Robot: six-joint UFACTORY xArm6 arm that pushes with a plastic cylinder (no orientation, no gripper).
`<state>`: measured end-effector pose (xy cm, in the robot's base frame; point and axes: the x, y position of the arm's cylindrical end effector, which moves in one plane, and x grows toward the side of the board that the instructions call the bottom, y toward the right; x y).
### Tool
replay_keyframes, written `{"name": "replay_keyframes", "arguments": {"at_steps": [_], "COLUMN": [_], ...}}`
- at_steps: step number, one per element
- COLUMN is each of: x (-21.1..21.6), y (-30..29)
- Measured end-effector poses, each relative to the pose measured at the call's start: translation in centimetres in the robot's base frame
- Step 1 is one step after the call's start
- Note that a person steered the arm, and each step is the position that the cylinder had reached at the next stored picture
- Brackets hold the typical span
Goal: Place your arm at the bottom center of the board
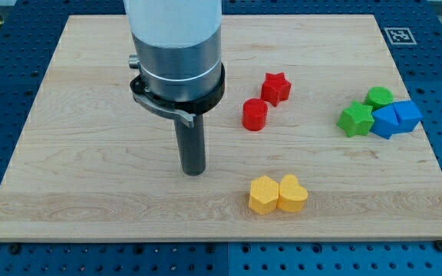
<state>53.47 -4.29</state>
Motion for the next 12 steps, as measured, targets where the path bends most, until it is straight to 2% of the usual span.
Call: {"name": "replay_keyframes", "arguments": {"at_steps": [3, 5, 8, 10, 12], "x": [3.0, 5.7, 6.7, 6.5, 6.5], "y": [-7.2, -0.7, 0.4, 5.2, 7.6]}}
